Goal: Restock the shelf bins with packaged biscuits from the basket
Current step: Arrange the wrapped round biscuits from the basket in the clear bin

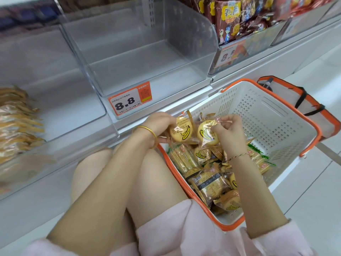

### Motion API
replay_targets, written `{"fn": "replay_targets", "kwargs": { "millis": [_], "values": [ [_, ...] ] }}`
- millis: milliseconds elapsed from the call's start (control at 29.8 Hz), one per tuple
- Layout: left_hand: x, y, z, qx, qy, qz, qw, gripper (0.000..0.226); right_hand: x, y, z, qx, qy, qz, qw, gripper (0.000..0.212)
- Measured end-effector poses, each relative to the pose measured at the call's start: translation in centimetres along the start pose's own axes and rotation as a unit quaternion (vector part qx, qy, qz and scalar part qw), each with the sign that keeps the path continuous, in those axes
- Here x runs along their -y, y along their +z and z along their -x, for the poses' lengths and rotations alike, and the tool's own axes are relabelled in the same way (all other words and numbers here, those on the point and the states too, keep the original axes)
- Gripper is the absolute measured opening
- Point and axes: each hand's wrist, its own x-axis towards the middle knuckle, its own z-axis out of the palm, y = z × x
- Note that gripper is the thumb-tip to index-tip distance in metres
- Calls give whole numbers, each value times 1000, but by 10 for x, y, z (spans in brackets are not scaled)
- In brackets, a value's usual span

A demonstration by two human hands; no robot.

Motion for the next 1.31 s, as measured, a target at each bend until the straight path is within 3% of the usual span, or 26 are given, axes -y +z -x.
{"fn": "replay_targets", "kwargs": {
  "millis": [101, 302, 503, 670, 905, 1039, 1106, 1206, 1307],
  "values": [
    [-14, -30, 23, -3, 8, -36, 999, 17, 24, 10, 9, 40, -8, -9, 999, 36],
    [-39, -90, 88, 12, 46, -162, 986, 15, 80, 33, 39, 163, -57, 14, 985, 32],
    [-52, -173, 162, 28, 66, -204, 976, 21, 129, 72, 73, 381, -119, 13, 917, 43],
    [-40, -243, 201, -51, 86, -143, 985, 22, 166, 126, 101, 463, -145, -9, 874, 34],
    [-13, -311, 217, -164, 87, -37, 982, 21, 209, 208, 119, 422, -255, 67, 867, 21],
    [-6, -337, 206, -232, 92, -4, 968, 19, 219, 256, 109, 324, -348, 144, 868, 24],
    [-3, -347, 191, -306, 101, -14, 946, 22, 219, 280, 101, 260, -380, 190, 867, 29],
    [-1, -359, 163, -433, 108, -98, 890, 45, 221, 317, 91, 220, -403, 248, 853, 28],
    [-1, -371, 132, -497, 89, -259, 824, 35, 223, 353, 83, 212, -434, 308, 820, 33]
  ]
}}
